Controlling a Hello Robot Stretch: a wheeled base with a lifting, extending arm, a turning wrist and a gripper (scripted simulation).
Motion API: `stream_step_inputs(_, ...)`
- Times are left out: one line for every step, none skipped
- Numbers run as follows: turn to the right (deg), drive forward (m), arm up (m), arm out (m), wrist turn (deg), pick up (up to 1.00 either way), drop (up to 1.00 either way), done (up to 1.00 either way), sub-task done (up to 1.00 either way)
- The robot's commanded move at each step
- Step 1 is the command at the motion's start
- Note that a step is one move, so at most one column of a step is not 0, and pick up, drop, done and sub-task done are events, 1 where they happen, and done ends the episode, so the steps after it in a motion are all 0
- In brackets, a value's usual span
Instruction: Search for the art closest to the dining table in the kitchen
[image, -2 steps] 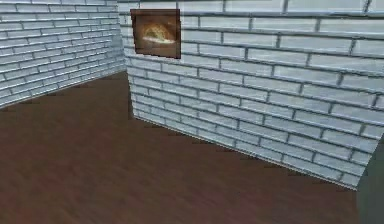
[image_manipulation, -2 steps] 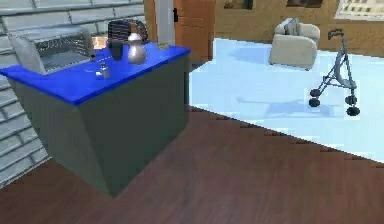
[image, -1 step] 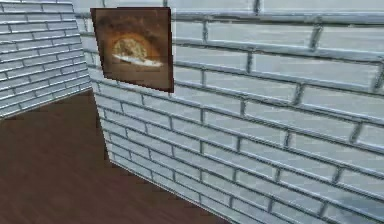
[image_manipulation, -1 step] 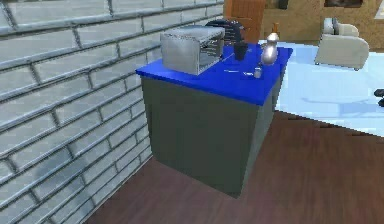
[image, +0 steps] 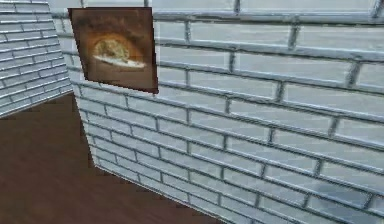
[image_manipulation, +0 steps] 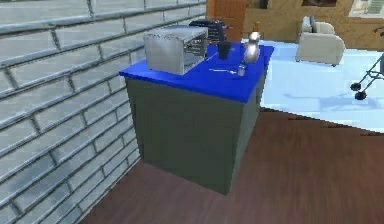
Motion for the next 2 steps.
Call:
stream_step_inputs(0.0, 0.35, 0.00, 0.00, 0.0, 0.00, 0.00, 0.00, 0.00)
stream_step_inputs(-45.0, 0.00, 0.00, 0.00, 0.0, 0.00, 0.00, 0.00, 0.00)
